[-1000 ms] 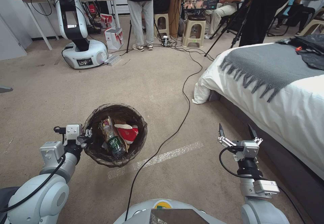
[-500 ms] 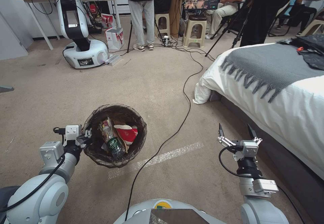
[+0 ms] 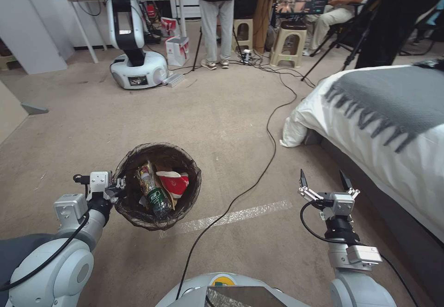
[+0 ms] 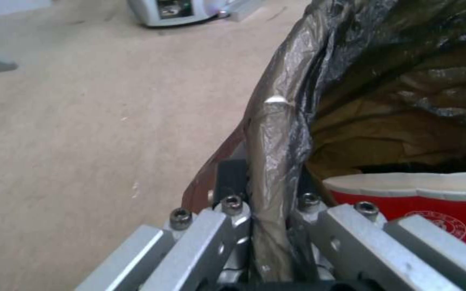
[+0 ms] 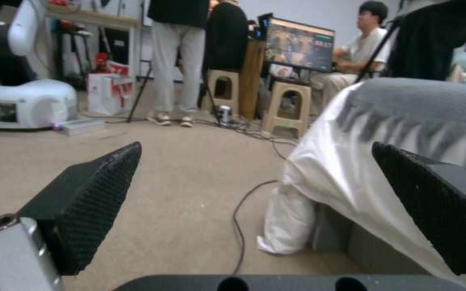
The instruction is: Pick up the trash bin, then pick up the garbage from the floor and place it into the trash bin.
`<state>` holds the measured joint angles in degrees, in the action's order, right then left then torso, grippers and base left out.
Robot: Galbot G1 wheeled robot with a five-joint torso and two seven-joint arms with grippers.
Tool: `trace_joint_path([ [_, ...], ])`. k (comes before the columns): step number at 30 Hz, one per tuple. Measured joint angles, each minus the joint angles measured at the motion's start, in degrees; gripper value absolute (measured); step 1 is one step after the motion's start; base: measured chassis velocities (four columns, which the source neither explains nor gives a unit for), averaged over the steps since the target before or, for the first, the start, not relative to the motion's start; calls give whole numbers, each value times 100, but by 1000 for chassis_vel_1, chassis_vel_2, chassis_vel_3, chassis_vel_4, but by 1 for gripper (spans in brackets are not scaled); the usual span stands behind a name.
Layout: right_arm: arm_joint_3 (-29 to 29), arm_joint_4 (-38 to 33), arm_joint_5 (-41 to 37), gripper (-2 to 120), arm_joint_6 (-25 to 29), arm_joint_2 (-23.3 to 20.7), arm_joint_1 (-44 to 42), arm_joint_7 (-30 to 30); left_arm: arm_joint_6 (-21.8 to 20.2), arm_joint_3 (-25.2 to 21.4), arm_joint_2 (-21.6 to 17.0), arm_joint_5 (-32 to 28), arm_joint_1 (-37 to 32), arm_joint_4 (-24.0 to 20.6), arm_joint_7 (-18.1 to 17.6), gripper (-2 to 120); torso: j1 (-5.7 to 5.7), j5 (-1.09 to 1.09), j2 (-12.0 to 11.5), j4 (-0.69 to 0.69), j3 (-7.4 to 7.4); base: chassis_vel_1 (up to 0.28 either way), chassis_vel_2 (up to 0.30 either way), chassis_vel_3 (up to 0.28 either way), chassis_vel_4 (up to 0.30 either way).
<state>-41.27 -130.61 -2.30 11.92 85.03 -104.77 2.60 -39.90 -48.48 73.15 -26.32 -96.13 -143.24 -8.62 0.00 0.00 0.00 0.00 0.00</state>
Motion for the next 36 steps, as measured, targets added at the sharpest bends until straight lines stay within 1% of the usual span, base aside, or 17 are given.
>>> trace_joint_path([
  [11, -1, 8, -5, 100, 0, -7, 2, 0, 5, 16, -6, 7, 1, 0, 4, 0, 0, 0, 0, 0, 0, 81, 78, 78, 78],
  [16, -1, 8, -8, 100, -1, -7, 2, 0, 65, 52, -13, -51, 0, 0, -70, 0, 0, 0, 0, 1, 0, 55, 61, 49, 53],
  [18, -4, 8, -10, 100, -5, -9, 4, 0, -72, 99, -50, -439, 7, 0, -410, 0, 0, 0, 0, 1, 0, 0, 0, 0, 0],
  [19, -6, 8, -12, 100, -7, -10, 4, 1, -165, 121, -90, -715, 16, 0, -641, 0, 0, -1, 0, -1, 0, 0, 0, 0, 0],
  [20, -6, 8, -12, 100, -7, -10, 4, 1, -165, 121, -90, -715, 16, 0, -641, 0, 0, -1, 0, -1, 0, 0, 0, 0, 0],
  [22, -5, 3, -18, 100, -30, -11, 6, 8, -218, 151, -165, -1145, 67, 0, -1043, 0, 0, 0, 0, -2, 0, 0, 0, 0, 0],
  [23, -5, 3, -18, 100, -30, -11, 6, 8, -218, 151, -165, -1145, 67, 0, -1043, 0, 0, 0, 0, -2, 0, 0, 0, 0, 0],
  [26, 18, -23, -18, 100, -70, -10, 12, 50, -218, 228, -210, -1512, 96, 0, -1434, 0, 0, -1, 0, -1, 0, 0, 0, 0, 0],
  [27, 18, -23, -18, 100, -70, -10, 12, 50, -218, 228, -210, -1512, 96, 0, -1434, 0, 0, -1, 0, -1, 0, 0, 0, 0, 0],
  [30, 33, -31, -16, 100, -92, 0, 12, 72, -221, 308, -220, -1707, 112, 0, -1636, 0, 0, -1, 0, 0, 0, 0, 0, 0, 0],
  [32, 44, -25, -15, 100, -105, 1, 23, 79, -221, 344, -229, -1722, 129, 1, -1651, 0, 0, -1, 0, 0, 0, 0, 0, 0, 0],
  [36, 120, 26, -4, 100, -164, -4, 69, 114, -222, 437, -277, -1774, 178, 157, -1653, 0, 0, -1, 0, -1, 0, 0, 0, 0, 0],
])
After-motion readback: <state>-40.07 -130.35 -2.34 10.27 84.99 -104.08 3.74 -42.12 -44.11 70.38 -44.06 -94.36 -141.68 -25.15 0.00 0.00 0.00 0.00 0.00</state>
